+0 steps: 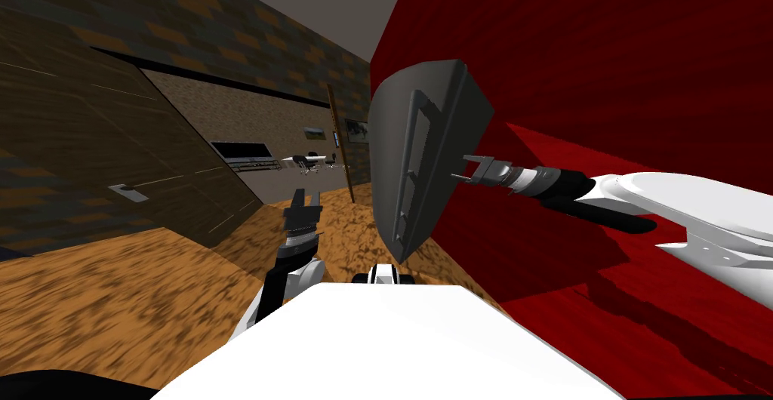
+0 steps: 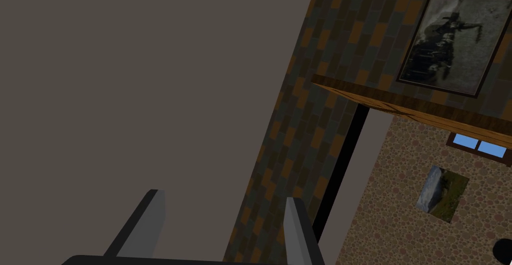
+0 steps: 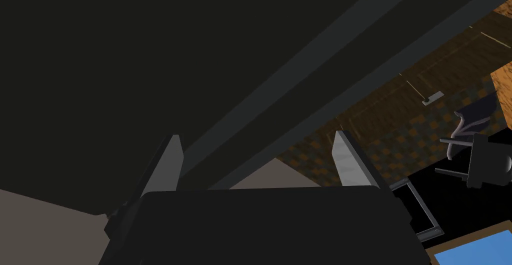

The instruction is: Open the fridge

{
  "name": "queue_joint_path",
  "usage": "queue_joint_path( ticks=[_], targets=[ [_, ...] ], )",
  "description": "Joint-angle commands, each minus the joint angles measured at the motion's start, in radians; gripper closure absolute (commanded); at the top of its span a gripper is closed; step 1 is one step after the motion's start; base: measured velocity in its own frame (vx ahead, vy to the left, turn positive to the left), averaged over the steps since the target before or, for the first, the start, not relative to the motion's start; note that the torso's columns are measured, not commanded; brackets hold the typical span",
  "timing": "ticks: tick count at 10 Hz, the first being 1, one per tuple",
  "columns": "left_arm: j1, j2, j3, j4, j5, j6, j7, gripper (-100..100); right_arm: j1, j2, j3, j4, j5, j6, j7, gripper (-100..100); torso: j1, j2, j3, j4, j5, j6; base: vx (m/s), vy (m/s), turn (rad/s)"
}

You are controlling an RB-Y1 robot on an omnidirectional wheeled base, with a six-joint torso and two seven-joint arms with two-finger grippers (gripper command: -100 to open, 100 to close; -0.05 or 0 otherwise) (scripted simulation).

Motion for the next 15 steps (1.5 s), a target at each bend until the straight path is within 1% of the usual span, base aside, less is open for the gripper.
queue_joint_path(
  ticks=[1,2,3,4,5,6,7,8,9,10,11,12,13,15],
  targets=[
    [0.000,0.000,0.000,0.000,0.000,0.000,0.000,0,-0.012,-0.067,-0.032,0.025,0.015,-0.006,0.011,-100,0.001,0.000,0.000,0.000,0.000,0.000,0.025,0.046,-0.006],
    [0.000,0.000,0.000,0.000,0.000,0.000,0.000,0,-0.024,-0.102,-0.057,0.046,0.027,-0.007,0.019,-100,0.001,0.000,0.000,0.000,0.000,0.000,0.024,0.050,-0.001],
    [0.000,0.000,0.000,0.000,0.000,0.000,0.000,0,-0.024,-0.121,-0.057,0.046,0.027,-0.007,0.019,-100,0.001,0.000,0.000,0.000,0.000,0.000,0.027,0.045,-0.003],
    [0.000,0.000,0.000,0.000,0.000,0.000,0.000,0,-0.036,-0.155,-0.081,0.066,0.038,-0.008,0.026,-100,0.001,0.000,0.000,0.000,0.000,0.000,0.048,0.048,0.000],
    [0.000,0.000,0.000,0.000,0.000,0.000,0.000,0,-0.036,-0.173,-0.081,0.066,0.038,-0.008,0.026,-100,0.001,-0.002,-0.001,0.000,0.000,0.000,0.037,0.038,0.000],
    [0.000,0.000,0.000,0.000,0.000,0.000,0.000,0,-0.048,-0.207,-0.104,0.087,0.049,-0.010,0.033,-100,0.000,-0.001,-0.001,0.000,0.000,0.000,0.030,0.048,0.004],
    [0.000,0.000,0.000,0.000,0.000,0.000,0.000,0,-0.048,-0.224,-0.104,0.087,0.049,-0.010,0.033,-100,0.001,0.000,0.000,0.000,0.000,0.000,0.027,0.039,0.000],
    [0.000,0.000,0.000,0.000,0.000,0.000,0.000,0,-0.060,-0.258,-0.127,0.107,0.058,-0.011,0.040,-100,0.000,0.000,0.000,0.000,0.000,0.000,0.024,0.052,0.003],
    [0.000,0.000,0.000,0.000,0.000,0.000,0.000,0,-0.060,-0.273,-0.127,0.107,0.058,-0.011,0.040,-100,0.001,0.000,0.000,0.000,0.000,0.000,0.023,0.043,0.001],
    [0.000,0.000,0.000,0.000,0.000,0.000,0.000,0,-0.072,-0.313,-0.148,0.126,0.067,-0.012,0.046,-100,0.000,0.000,0.000,0.000,0.000,0.000,0.037,0.044,0.001],
    [0.000,0.000,0.000,0.000,0.000,0.000,0.000,0,-0.072,-0.321,-0.148,0.126,0.067,-0.012,0.046,-100,0.001,-0.001,-0.001,0.000,0.001,0.000,0.033,0.032,-0.019],
    [0.000,0.000,0.000,0.000,0.000,0.000,0.000,0,-0.083,-0.360,-0.169,0.144,0.076,-0.013,0.052,-100,0.003,-0.002,-0.002,0.000,0.002,-0.002,0.026,0.037,0.001],
    [0.000,0.000,0.000,0.000,0.000,0.000,0.000,0,-0.083,-0.366,-0.169,0.144,0.076,-0.013,0.052,-100,0.005,-0.003,-0.003,0.000,0.003,-0.003,0.019,0.031,-0.011],
    [0.000,0.000,0.000,0.000,0.000,0.000,0.000,0,-0.102,-0.437,-0.207,0.175,0.092,-0.016,0.063,-100,0.010,-0.006,-0.006,-0.001,0.006,-0.005,0.030,0.046,-0.013]
  ],
)
